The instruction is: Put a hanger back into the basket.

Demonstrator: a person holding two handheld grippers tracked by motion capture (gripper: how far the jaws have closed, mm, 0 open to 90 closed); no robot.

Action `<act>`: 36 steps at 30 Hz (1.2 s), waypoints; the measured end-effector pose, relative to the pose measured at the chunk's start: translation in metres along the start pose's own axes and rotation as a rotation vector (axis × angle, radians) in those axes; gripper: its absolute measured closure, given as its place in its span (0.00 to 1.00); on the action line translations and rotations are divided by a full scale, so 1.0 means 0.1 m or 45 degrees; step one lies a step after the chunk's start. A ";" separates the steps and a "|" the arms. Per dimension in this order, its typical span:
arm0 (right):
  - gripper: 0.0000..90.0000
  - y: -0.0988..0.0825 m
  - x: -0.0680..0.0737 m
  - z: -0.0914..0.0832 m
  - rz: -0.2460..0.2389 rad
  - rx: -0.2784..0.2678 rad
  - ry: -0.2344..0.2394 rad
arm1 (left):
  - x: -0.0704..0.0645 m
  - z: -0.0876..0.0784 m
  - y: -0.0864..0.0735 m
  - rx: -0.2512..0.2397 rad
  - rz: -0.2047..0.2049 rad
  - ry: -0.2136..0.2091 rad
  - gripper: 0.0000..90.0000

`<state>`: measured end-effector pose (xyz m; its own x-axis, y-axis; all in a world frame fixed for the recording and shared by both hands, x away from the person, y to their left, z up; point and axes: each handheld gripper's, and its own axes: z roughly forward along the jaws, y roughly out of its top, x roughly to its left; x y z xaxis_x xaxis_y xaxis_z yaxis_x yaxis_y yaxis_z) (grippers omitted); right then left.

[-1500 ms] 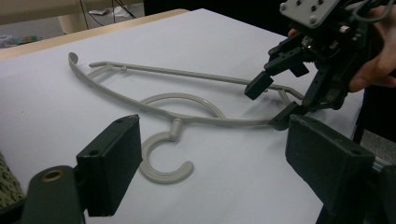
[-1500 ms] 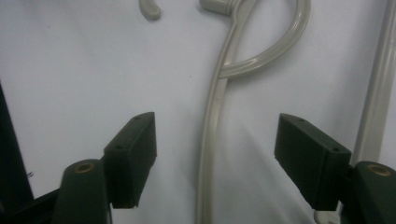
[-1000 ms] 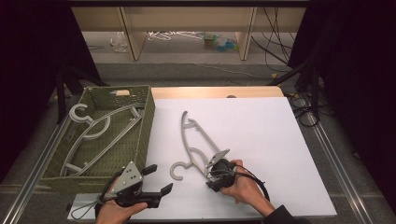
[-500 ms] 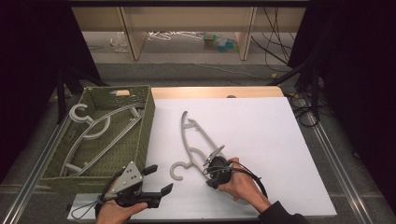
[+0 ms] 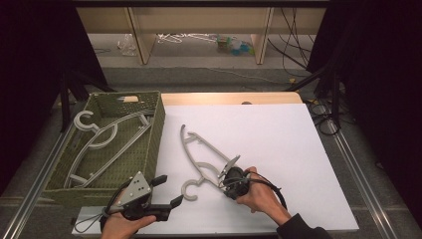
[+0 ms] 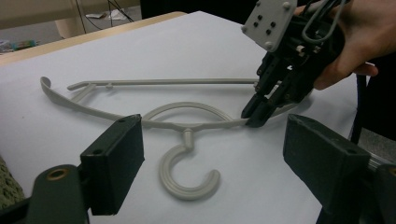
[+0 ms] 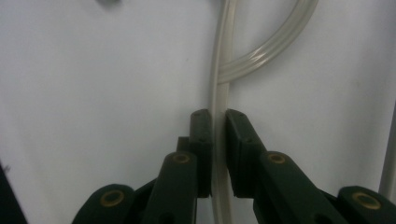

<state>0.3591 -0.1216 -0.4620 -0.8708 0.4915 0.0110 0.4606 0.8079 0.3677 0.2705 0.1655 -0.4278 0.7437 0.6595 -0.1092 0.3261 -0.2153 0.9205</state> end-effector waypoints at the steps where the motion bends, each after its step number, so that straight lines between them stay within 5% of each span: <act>1: 0.92 -0.02 0.00 -0.03 -0.004 0.007 0.017 | 0.00 0.00 0.00 0.007 0.004 0.009 0.23; 10: 0.92 -0.22 -0.05 -0.29 -0.164 0.000 0.123 | -0.01 0.10 0.06 0.037 0.074 0.003 0.24; 17: 0.92 -0.25 0.00 -0.38 -0.225 0.002 0.192 | 0.07 0.28 0.08 0.108 0.114 -0.012 0.29; 26: 0.92 -0.28 0.02 -0.52 -0.267 -0.015 0.236 | 0.04 0.56 0.16 0.237 0.253 -0.022 0.30; 36: 0.92 -0.33 0.02 -0.64 -0.332 -0.030 0.259 | 0.05 0.64 0.14 0.343 0.340 -0.065 0.33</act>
<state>0.3309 -0.1679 -0.4142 -0.9765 0.1917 0.0983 0.2152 0.8891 0.4040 0.3159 0.1202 -0.4394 0.8492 0.5193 0.0962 0.2537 -0.5608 0.7881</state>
